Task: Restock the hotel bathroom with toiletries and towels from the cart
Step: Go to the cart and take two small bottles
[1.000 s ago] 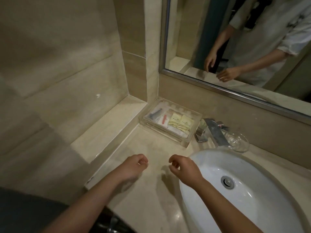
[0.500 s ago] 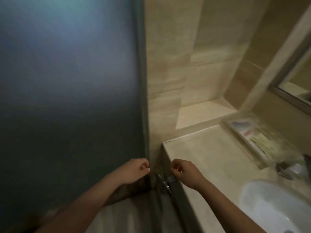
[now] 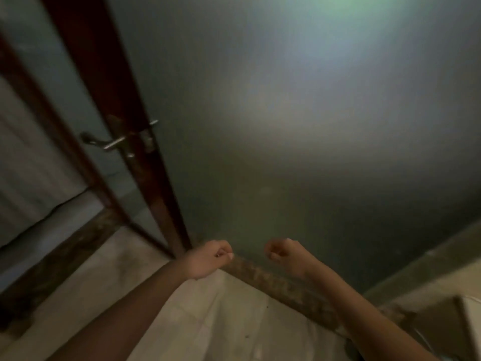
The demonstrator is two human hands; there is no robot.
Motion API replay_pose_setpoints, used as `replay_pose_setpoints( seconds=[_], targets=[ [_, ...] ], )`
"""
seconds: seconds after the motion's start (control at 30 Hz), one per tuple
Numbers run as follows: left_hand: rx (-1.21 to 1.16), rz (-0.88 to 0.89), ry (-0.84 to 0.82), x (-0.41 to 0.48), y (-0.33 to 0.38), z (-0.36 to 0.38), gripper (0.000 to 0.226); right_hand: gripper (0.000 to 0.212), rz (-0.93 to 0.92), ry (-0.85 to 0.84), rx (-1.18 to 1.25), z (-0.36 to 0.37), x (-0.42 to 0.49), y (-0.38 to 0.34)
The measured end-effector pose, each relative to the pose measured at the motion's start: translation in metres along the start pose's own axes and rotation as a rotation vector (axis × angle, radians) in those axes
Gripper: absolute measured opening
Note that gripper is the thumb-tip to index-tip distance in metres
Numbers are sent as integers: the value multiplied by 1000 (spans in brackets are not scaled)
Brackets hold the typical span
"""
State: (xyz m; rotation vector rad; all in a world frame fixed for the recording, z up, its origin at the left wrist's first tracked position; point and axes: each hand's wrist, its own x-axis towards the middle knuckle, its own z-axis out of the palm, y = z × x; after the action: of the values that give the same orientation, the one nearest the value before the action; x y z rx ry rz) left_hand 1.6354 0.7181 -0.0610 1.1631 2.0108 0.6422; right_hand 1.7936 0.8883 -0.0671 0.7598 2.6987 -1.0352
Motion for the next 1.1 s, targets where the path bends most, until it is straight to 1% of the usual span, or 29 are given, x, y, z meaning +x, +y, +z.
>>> replay_pose_setpoints(
  seconds=[0.13, 0.17, 0.23, 0.3, 0.4, 0.47, 0.57, 0.63, 0.7, 0.8, 0.83, 0.9, 1.0, 1.1],
  targets=[
    [14, -47, 137, -60, -71, -80, 17, 15, -163, -93, 3, 34, 58, -108],
    [11, -68, 163, -74, -85, -99, 19, 18, -192, -101, 21, 42, 71, -133],
    [2, -126, 244, -107, -116, -137, 19, 20, -229, -124, 58, 61, 96, -188],
    [-36, -178, 336, -143, -153, -172, 16, 17, -260, -178, 96, 83, 121, -245],
    [-69, -257, 444, -188, -194, -211, 12, 24, -340, -235, 60, 110, 151, -315],
    [-92, -331, 505, -213, -216, -233, 17, 28, -381, -268, 44, 127, 172, -355],
    [-50, -406, 589, -239, -249, -263, 20, 28, -433, -313, -45, 151, 204, -409],
    [-59, -438, 631, -247, -272, -283, 14, 27, -469, -344, -50, 166, 231, -439],
    [-111, -488, 666, -250, -293, -303, 16, 29, -501, -378, -54, 178, 260, -467],
    [-129, -443, 681, -246, -324, -343, 11, 28, -534, -419, -50, 192, 310, -505],
    [-125, -469, 681, -242, -334, -358, 13, 27, -537, -431, -39, 195, 326, -519],
    [-141, -547, 734, -229, -353, -393, 20, 26, -537, -459, -14, 198, 364, -545],
    [-190, -580, 810, -205, -374, -453, 12, 25, -545, -510, -9, 199, 428, -587],
    [-275, -584, 860, -186, -393, -503, 9, 22, -526, -526, 58, 203, 483, -629]
  ],
)
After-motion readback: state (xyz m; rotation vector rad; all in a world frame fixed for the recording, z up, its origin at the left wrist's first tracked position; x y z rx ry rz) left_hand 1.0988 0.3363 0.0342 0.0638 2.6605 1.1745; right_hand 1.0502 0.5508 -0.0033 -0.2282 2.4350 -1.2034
